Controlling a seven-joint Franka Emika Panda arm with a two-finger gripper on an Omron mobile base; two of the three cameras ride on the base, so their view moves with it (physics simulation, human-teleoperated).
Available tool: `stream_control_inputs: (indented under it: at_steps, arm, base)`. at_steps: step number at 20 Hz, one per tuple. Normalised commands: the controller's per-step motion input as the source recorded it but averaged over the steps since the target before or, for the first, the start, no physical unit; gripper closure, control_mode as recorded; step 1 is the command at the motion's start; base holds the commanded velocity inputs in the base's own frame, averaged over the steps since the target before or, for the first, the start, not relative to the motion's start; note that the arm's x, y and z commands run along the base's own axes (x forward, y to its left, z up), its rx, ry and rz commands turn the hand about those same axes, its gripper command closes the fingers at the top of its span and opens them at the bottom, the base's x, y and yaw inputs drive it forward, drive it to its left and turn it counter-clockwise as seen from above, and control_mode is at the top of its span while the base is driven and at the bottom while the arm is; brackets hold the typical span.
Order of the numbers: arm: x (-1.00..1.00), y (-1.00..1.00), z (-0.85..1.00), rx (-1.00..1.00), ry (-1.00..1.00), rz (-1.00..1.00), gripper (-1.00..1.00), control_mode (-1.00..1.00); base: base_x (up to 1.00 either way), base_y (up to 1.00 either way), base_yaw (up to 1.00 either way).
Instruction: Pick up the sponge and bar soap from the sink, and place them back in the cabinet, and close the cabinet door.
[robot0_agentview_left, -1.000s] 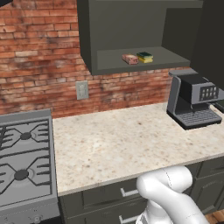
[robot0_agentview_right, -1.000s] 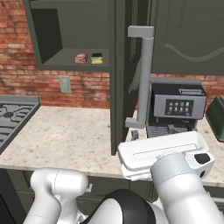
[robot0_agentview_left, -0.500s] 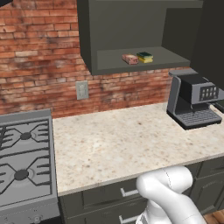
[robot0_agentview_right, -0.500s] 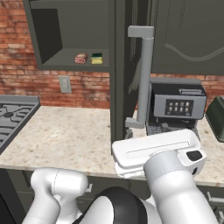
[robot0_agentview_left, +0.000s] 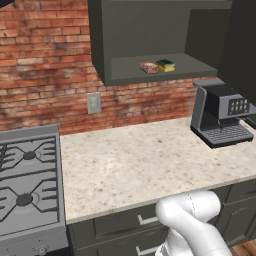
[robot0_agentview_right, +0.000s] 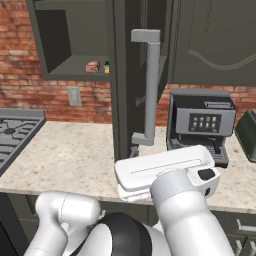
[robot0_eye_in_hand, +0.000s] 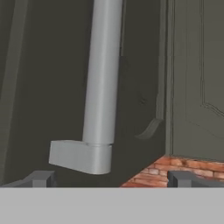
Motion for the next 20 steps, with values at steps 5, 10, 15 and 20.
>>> stream_control_inputs:
  at_steps: [5,10,15,20]
  arm:
    - [0.00,0.29,0.00,0.00,0.00,0.03,-1.00,-1.00]
    - [0.00,0.37,0.00,0.00,0.00,0.03,-1.00,-1.00]
    - [0.00,0.47,0.00,0.00,0.00,0.02,-1.00,-1.00]
    - [0.00,0.53,0.00,0.00,0.00,0.02,-1.00,-1.00]
  base:
    - [0.00,0.00,0.00]
    - [0.00,0.00,0.00]
    - [0.00,0.00,0.00]
    - [0.00,0.00,0.00]
